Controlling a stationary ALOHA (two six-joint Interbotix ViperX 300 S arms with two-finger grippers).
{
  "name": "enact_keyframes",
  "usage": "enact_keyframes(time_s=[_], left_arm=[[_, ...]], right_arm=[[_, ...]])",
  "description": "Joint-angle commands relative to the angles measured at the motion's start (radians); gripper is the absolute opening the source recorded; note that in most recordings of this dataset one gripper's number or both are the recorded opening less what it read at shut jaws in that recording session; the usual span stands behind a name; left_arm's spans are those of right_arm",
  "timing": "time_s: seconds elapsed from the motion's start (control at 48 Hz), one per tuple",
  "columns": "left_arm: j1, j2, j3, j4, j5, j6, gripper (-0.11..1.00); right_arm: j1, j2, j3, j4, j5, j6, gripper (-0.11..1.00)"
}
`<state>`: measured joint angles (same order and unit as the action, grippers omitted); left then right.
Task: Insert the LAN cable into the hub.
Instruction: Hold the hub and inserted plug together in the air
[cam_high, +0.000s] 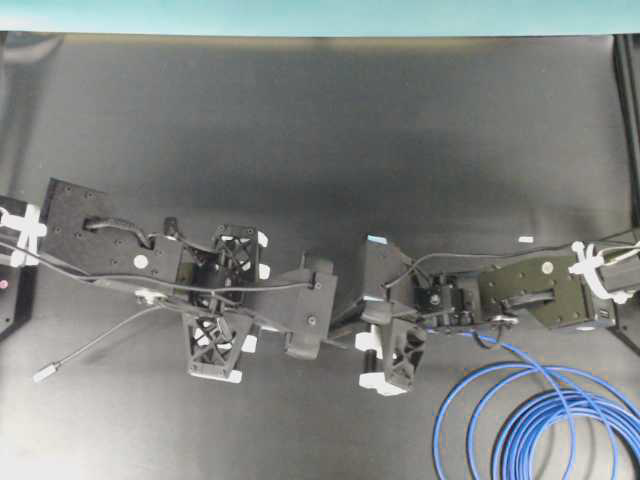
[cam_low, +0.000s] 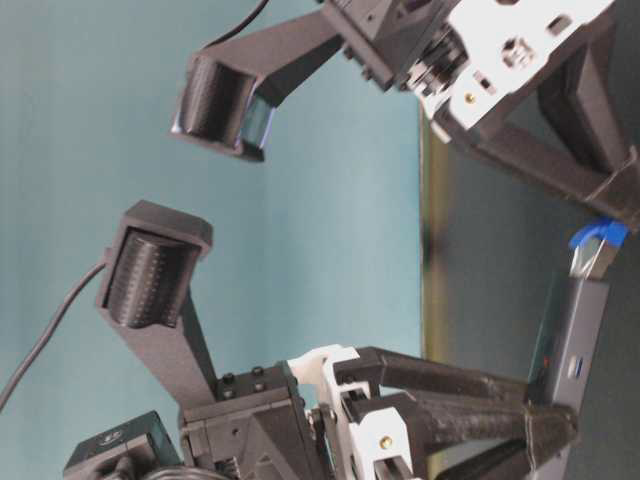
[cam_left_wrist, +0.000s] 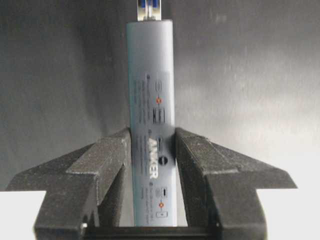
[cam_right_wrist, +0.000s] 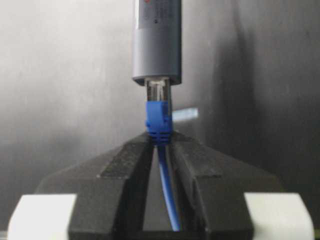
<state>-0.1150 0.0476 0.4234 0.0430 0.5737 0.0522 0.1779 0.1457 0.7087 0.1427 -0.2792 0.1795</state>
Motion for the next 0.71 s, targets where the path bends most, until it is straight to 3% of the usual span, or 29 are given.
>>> enact_keyframes(time_s=[0.0,0.688], left_arm=[[-0.005,-0.005,-0.026,0.005,-0.051,0.005,0.29],[0.000,0.005,-0.041,0.005,-0.150,0.014,0.29]], right_arm=[[-0.032,-0.011,-0.077,-0.002,-0.025,-0.017,0.11],[-0.049,0.002,-0.112,-0.003,0.006,-0.038,0.11]])
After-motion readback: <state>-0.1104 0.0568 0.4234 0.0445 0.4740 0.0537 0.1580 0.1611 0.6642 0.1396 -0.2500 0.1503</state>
